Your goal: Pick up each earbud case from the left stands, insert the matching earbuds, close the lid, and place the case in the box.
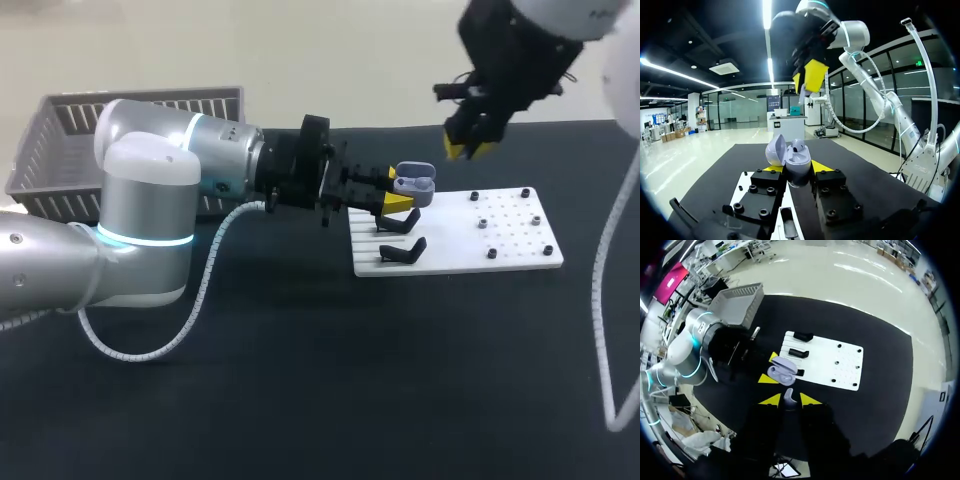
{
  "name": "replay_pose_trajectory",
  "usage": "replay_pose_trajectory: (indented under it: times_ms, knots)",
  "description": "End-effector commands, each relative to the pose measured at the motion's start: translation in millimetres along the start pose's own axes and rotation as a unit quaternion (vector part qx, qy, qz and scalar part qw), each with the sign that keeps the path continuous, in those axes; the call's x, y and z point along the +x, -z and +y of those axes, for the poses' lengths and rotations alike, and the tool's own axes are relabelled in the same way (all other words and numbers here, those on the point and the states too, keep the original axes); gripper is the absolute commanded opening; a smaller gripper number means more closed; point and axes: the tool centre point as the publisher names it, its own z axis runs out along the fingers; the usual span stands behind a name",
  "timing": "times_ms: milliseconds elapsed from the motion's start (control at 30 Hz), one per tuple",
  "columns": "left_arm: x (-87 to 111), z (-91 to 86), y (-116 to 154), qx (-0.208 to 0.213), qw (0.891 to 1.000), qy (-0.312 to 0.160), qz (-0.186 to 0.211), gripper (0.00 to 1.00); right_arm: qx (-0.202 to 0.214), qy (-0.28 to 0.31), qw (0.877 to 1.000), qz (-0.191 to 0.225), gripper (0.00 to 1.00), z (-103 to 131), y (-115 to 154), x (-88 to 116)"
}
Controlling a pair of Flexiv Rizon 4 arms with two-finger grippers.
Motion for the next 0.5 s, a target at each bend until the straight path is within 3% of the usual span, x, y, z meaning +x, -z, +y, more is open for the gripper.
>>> replay_pose_trajectory:
  times_ms: [33, 500]
  knots:
    - [0.0, -0.3, -0.5, -0.001, 1.0, 0.0, 0.001, 0.0, 0.019, 0.016, 1.0, 0.016, 0.0, 15.3, -0.3, -2.7]
    - [0.0, -0.3, -0.5, -0.001, 1.0, 0.0, 0.001, 0.0, 0.026, 0.055, 0.997, 0.041, 0.0, 32.6, -18.4, 5.8]
